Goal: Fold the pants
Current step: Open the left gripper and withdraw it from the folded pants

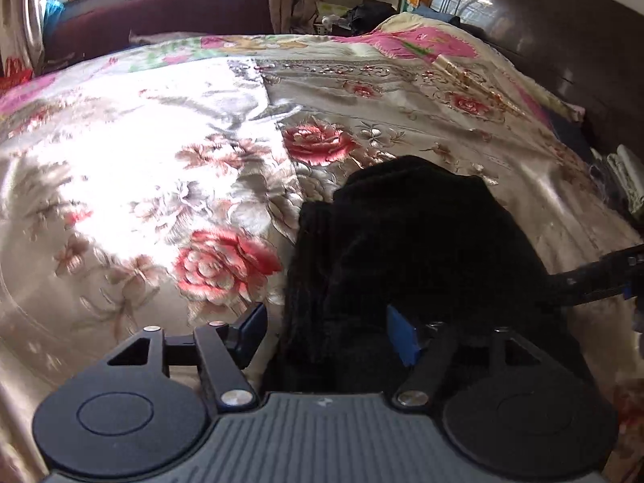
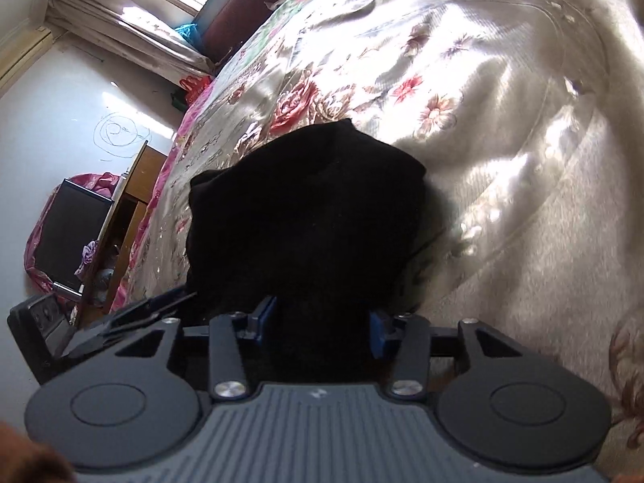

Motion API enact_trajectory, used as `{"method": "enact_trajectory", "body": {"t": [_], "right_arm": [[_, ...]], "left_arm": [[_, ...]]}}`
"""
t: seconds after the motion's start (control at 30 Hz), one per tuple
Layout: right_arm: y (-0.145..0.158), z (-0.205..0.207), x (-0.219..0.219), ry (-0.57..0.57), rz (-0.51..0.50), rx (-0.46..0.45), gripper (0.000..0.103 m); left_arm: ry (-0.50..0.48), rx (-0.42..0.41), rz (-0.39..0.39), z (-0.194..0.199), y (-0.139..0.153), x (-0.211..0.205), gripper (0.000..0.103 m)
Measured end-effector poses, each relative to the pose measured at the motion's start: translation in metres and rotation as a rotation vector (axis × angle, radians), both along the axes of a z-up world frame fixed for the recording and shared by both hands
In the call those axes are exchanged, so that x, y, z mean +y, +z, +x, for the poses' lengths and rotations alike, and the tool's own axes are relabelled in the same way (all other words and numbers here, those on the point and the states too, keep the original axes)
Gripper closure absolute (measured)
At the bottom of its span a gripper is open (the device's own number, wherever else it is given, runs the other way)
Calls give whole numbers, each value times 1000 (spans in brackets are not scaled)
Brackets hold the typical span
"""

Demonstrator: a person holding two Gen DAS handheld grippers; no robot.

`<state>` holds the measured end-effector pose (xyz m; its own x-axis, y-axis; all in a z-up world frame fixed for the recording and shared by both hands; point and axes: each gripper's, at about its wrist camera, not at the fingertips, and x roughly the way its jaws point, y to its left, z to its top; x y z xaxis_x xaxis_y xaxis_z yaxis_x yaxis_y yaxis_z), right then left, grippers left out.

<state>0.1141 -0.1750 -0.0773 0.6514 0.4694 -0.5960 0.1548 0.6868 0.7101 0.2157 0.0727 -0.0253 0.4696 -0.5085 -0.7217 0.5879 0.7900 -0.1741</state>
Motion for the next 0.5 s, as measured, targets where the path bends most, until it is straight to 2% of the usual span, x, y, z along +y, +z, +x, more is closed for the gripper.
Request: {"method": "enact_trajectory", "body": {"t": [0.07, 0.2, 0.27, 0.3, 0.43, 0.5], "right_arm": [[4, 14, -9, 5, -17, 2, 70], [16, 46, -22, 31, -127, 4, 71], [24, 56, -15, 81, -223, -9, 69], [28, 56, -13, 77, -236, -3, 68], [51, 12, -3, 21, -318, -90, 68], [60, -18, 8, 25, -317, -152, 68]], "left_arm": [[30, -1, -7, -14, -3, -3, 31], [50, 27, -46, -31, 0, -14, 33], [65, 15, -35, -34, 1, -21, 32], [79, 13, -27, -35, 2, -22, 32], [164, -46, -11, -52, 19, -6, 32], [196, -98, 18, -67, 30, -3, 32]]}}
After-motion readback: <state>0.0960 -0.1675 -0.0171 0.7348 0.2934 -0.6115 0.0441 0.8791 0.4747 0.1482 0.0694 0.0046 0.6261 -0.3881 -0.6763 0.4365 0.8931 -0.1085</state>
